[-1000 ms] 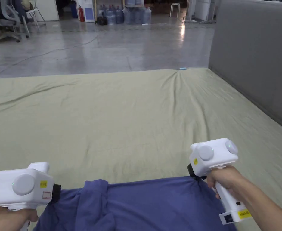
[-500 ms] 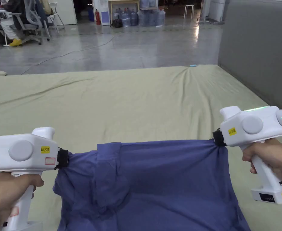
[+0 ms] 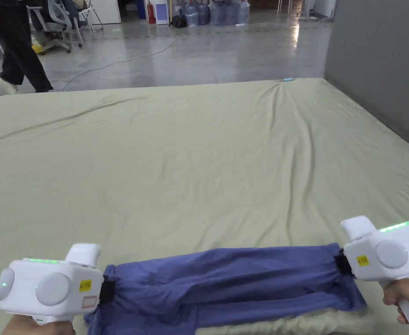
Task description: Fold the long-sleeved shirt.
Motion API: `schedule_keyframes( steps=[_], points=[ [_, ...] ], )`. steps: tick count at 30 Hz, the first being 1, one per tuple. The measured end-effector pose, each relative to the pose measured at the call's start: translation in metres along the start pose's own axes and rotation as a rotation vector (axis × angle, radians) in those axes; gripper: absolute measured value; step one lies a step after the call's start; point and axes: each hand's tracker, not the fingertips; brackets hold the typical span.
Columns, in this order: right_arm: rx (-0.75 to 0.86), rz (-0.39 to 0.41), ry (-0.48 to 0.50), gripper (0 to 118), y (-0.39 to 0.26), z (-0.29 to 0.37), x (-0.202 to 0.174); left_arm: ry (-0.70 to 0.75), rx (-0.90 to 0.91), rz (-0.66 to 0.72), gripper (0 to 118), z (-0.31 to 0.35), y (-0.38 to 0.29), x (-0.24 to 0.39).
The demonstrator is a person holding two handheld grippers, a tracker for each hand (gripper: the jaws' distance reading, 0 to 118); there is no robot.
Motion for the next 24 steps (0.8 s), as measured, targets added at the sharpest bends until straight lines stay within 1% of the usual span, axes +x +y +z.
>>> schedule_keyframes(
  steps=[3,5,8,9,10,11,12,13,14,15,16,18,20,21,22,24],
  points=[
    [-0.028,0.045,-0.027,1,-0.017,-0.010,-0.004,0.003,-0.018,-0.004,0,-0.005,-0.012,0.002],
    [-0.059,0.079,-0.028,1,-0.021,-0.012,-0.007,-0.001,-0.025,0.000,0,-0.008,-0.016,0.000],
    [-0.095,0.170,-0.049,2,-0.025,-0.015,-0.012,-0.010,-0.044,0.013,0,-0.013,-0.017,-0.005],
    [-0.109,0.188,-0.054,2,-0.025,-0.017,-0.014,-0.015,-0.055,0.009,0,-0.013,-0.017,-0.005],
    [-0.112,0.202,-0.052,4,-0.025,-0.019,-0.016,-0.017,-0.060,0.005,0,-0.015,-0.018,-0.006],
    [-0.111,0.217,-0.063,8,-0.024,-0.019,-0.017,-0.019,-0.062,0.002,0,-0.017,-0.019,-0.007],
    [-0.104,0.219,-0.072,22,-0.024,-0.017,-0.017,-0.026,-0.069,-0.001,8,-0.017,-0.019,-0.008],
    [-0.104,0.221,-0.101,44,-0.021,-0.014,-0.017,-0.031,-0.077,0.001,28,-0.017,-0.019,-0.010],
    [-0.100,0.220,-0.140,78,-0.018,-0.010,-0.015,-0.030,-0.085,0.007,69,-0.013,-0.019,-0.010],
    [-0.093,0.196,-0.136,93,-0.013,-0.001,-0.011,-0.041,-0.086,0.027,98,-0.007,-0.017,-0.013],
    [-0.072,0.174,-0.124,95,-0.011,0.009,-0.009,-0.063,-0.077,0.039,110,-0.001,-0.015,-0.016],
    [0.017,0.103,-0.057,95,0.003,0.033,-0.004,-0.126,0.004,0.074,111,0.021,-0.007,-0.017],
    [0.074,0.035,-0.041,94,0.022,0.057,-0.006,-0.141,0.077,0.108,111,0.040,0.009,-0.016],
    [0.095,0.016,-0.034,93,0.031,0.065,-0.008,-0.138,0.107,0.121,109,0.046,0.017,-0.016],
    [0.109,-0.001,-0.029,84,0.041,0.071,-0.013,-0.139,0.135,0.134,103,0.054,0.024,-0.014],
    [0.128,-0.011,-0.010,70,0.055,0.076,-0.027,-0.134,0.177,0.128,92,0.058,0.035,-0.010]
  ],
)
